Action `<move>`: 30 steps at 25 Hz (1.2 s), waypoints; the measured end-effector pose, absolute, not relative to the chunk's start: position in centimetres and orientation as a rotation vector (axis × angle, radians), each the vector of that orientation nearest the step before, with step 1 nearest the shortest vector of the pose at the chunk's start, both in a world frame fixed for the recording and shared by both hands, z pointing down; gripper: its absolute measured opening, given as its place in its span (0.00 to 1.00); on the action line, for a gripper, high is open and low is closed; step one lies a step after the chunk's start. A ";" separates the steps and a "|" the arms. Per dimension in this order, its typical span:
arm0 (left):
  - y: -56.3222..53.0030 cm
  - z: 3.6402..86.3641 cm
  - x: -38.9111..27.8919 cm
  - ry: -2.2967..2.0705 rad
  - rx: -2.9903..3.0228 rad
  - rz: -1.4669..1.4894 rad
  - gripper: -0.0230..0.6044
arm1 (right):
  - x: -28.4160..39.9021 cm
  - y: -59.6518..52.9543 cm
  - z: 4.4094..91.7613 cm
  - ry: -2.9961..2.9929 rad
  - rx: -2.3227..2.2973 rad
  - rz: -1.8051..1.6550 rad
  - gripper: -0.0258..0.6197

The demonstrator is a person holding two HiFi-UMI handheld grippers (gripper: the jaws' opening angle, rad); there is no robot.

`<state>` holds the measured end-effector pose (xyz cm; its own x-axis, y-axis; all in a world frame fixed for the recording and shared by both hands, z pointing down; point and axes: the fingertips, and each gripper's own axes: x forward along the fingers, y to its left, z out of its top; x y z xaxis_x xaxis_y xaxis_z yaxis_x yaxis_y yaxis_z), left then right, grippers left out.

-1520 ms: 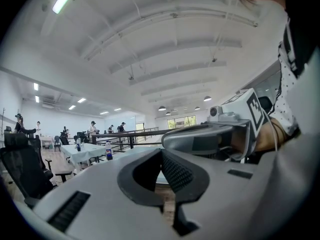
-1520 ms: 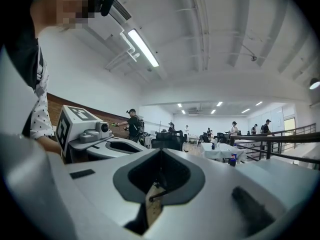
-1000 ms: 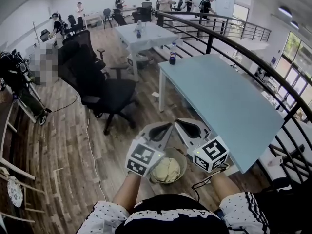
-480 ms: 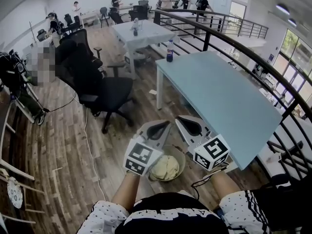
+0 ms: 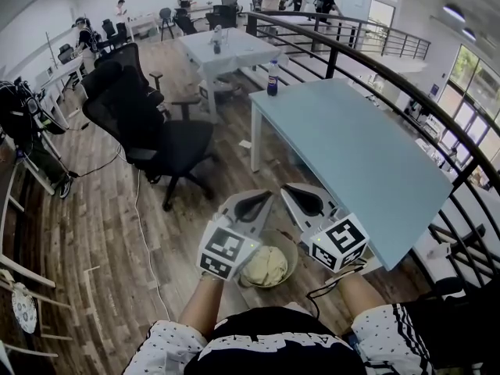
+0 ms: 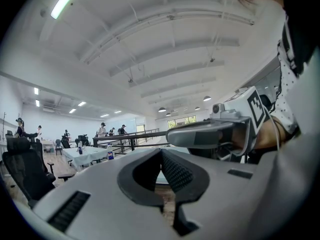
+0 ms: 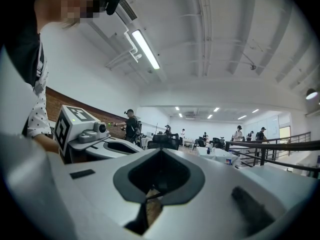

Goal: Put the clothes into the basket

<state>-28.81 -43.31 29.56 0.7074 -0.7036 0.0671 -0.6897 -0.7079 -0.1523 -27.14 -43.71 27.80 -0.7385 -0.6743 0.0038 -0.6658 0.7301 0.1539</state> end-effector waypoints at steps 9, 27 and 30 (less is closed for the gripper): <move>-43.2 30.1 -29.0 1.142 -2.798 -0.190 0.06 | -27.1 -43.7 28.2 -2.866 1.123 -0.199 0.08; -43.1 30.2 -29.4 1.146 -2.797 -0.198 0.06 | -27.5 -43.6 28.5 -2.853 1.120 -0.200 0.08; -43.0 30.3 -29.1 1.141 -2.797 -0.203 0.06 | -27.4 -43.4 28.5 -2.852 1.118 -0.198 0.08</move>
<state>-29.13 -42.97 30.26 0.7078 -0.7019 0.0804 -0.6867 -0.7102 -0.1551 -27.35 -43.43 28.54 -0.7325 -0.6805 0.0196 -0.6712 0.7268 0.1457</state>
